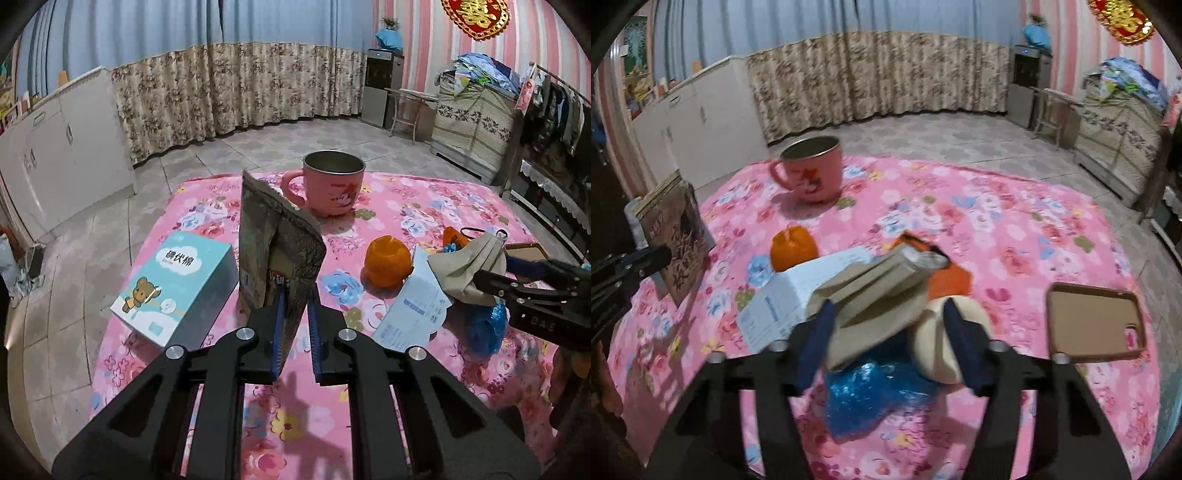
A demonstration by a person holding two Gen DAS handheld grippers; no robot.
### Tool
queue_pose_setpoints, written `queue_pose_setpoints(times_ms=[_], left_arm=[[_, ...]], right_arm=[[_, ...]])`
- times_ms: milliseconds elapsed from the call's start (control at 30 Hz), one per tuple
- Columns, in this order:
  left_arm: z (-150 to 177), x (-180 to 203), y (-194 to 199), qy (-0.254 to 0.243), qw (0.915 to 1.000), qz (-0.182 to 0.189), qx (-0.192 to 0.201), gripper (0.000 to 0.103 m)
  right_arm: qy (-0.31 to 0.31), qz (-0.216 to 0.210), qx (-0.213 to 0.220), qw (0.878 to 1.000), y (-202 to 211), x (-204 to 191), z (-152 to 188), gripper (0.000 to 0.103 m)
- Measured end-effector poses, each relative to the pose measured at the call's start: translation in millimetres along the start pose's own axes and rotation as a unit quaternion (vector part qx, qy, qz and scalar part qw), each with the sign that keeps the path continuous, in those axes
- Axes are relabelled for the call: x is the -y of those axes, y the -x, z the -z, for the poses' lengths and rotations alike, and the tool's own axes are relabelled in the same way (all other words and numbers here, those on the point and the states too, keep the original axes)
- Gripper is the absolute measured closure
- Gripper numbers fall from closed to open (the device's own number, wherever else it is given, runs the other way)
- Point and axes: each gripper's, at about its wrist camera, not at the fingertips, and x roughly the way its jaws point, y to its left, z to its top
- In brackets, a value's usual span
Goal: Collect trash
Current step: 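Grasp the snack bag with the left gripper while the right gripper grasps a flat item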
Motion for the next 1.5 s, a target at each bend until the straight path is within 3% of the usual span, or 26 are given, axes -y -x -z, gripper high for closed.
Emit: queue_pose_setpoints(times_ms=[67,133,233,533,733,1067,1133,1167,1233,1267,1500], left_arm=[[-1,0,2,0.002,1.0,-0.002,0.001,0.092],[-3,1,5,0.001,1.0,-0.004,0.003,0.094],[-8,7,13,0.001,0.9999,-0.005,0.011,0.096],[-25,46,44,-0.026,0.9989,0.008,0.038,0.096],[-25,82,49,-0.047,0.998,0.025,0.034,0.099],[-10,83,45,-0.044,0.9986,0.023,0.019,0.099],[-7,74,42,-0.039,0.999,0.017,0.013,0.099],[-5,68,40,-0.035,0.9992,0.015,0.01,0.099],[-3,58,36,-0.025,0.9996,0.011,0.004,0.099],[-2,54,34,-0.023,0.9997,0.009,0.001,0.099],[6,36,25,-0.013,0.9999,0.009,-0.002,0.099]], right_arm=[[0.001,-0.009,0.003,1.0,3,0,0,0.069],[0.005,-0.014,0.012,1.0,9,2,0,0.088],[0.007,-0.017,0.035,0.999,27,9,-1,0.092],[-0.024,-0.003,0.082,0.996,90,63,8,0.092],[-0.05,0.02,0.082,0.995,112,106,27,0.096],[-0.072,0.038,0.04,0.996,91,128,53,0.094],[-0.075,0.036,0.027,0.996,81,123,54,0.093],[-0.074,0.036,0.024,0.996,77,120,54,0.086],[-0.074,0.038,0.03,0.996,73,113,56,0.041],[-0.069,0.037,0.036,0.996,72,106,55,0.036],[-0.034,0.015,0.009,0.999,47,71,49,0.036]])
